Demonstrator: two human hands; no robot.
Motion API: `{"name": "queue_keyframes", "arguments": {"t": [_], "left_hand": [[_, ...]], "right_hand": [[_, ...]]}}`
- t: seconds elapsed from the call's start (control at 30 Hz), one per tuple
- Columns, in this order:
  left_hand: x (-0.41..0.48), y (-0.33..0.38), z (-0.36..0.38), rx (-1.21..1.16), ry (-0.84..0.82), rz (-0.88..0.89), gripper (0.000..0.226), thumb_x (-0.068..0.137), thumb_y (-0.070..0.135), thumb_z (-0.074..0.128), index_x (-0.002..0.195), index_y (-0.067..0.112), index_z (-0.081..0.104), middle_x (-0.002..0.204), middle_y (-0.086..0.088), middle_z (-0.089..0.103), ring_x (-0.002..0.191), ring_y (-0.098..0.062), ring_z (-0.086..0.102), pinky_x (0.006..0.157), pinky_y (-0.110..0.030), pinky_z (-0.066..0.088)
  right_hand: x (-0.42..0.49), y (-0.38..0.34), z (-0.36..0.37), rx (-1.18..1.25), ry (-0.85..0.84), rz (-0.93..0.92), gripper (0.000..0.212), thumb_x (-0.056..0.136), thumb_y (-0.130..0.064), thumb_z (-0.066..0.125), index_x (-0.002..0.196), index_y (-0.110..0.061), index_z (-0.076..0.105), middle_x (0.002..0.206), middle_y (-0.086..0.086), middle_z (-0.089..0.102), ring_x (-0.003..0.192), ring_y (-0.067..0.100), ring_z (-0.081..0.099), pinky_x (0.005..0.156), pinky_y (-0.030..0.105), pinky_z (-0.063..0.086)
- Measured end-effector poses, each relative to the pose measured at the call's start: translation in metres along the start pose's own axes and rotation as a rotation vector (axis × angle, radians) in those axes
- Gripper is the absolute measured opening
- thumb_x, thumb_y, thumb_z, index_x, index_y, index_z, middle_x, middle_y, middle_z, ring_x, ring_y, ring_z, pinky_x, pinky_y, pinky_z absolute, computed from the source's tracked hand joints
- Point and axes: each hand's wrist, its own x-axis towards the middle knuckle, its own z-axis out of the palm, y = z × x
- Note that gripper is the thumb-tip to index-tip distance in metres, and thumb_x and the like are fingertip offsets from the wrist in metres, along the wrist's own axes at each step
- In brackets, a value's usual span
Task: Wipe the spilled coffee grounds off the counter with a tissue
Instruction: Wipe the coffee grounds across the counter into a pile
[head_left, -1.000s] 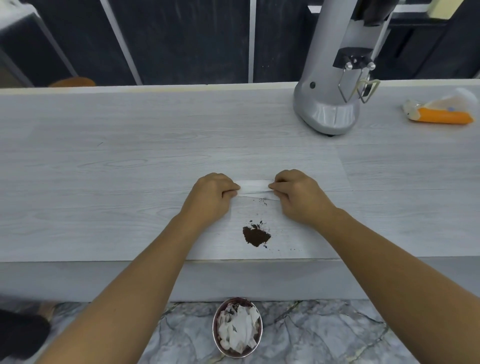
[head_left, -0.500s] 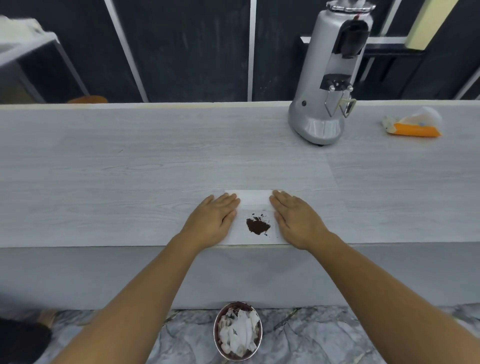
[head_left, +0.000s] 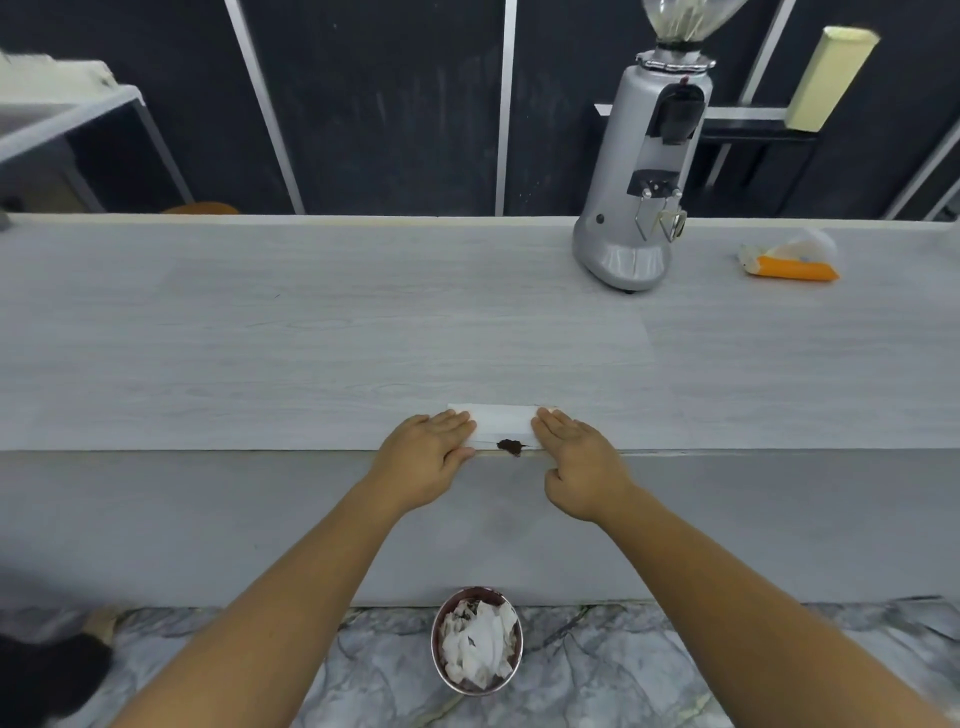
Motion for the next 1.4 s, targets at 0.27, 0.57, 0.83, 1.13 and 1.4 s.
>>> {"name": "queue_keyframes", "arguments": {"t": [0.27, 0.57, 0.83, 1.13, 1.4], "left_hand": [[-0.029, -0.003, 0.000, 0.098, 0.126, 0.085, 0.051, 0.091, 0.043, 0.052, 0.132, 0.015, 0.064, 0.140, -0.005, 0.060, 0.132, -0.021, 0.056, 0.102, -0.039, 0.043], [-0.037, -0.008, 0.006, 0.044, 0.321, 0.197, 0.033, 0.079, 0.005, 0.080, 0.111, 0.010, 0.076, 0.117, -0.006, 0.074, 0.111, -0.023, 0.069, 0.088, -0.037, 0.052], [-0.015, -0.012, 0.001, -0.035, 0.371, 0.169, 0.014, 0.082, 0.001, 0.065, 0.084, 0.009, 0.077, 0.076, -0.003, 0.074, 0.068, -0.025, 0.067, 0.065, -0.040, 0.054], [0.015, -0.015, -0.018, -0.121, 0.247, 0.165, 0.015, 0.086, 0.000, 0.068, 0.090, 0.014, 0.073, 0.085, 0.003, 0.071, 0.078, -0.018, 0.063, 0.073, -0.035, 0.054], [0.146, -0.011, -0.059, -0.176, 0.281, 0.116, 0.012, 0.089, 0.006, 0.066, 0.092, 0.015, 0.073, 0.091, 0.002, 0.072, 0.085, -0.018, 0.066, 0.080, -0.037, 0.056]], "right_hand": [[-0.017, -0.019, 0.016, -0.061, 0.063, -0.045, 0.078, 0.078, 0.003, 0.057, 0.151, -0.004, 0.031, 0.160, 0.012, 0.027, 0.149, 0.028, 0.025, 0.122, 0.040, 0.021], [-0.016, -0.017, 0.026, -0.046, 0.224, -0.110, 0.063, 0.064, 0.017, 0.070, 0.124, -0.001, 0.063, 0.131, 0.017, 0.064, 0.118, 0.035, 0.062, 0.096, 0.049, 0.053], [0.011, -0.005, 0.010, -0.039, 0.335, -0.238, 0.040, 0.055, 0.018, 0.069, 0.084, -0.007, 0.079, 0.092, 0.006, 0.078, 0.075, 0.028, 0.072, 0.061, 0.035, 0.056], [0.045, 0.019, -0.020, 0.153, 0.286, -0.293, 0.023, 0.072, 0.011, 0.069, 0.082, -0.008, 0.078, 0.078, 0.005, 0.076, 0.069, 0.025, 0.070, 0.065, 0.035, 0.060], [0.133, 0.077, -0.097, 0.211, 0.395, -0.162, 0.017, 0.077, 0.006, 0.071, 0.087, -0.006, 0.079, 0.086, 0.007, 0.078, 0.079, 0.024, 0.072, 0.079, 0.031, 0.057]]}}
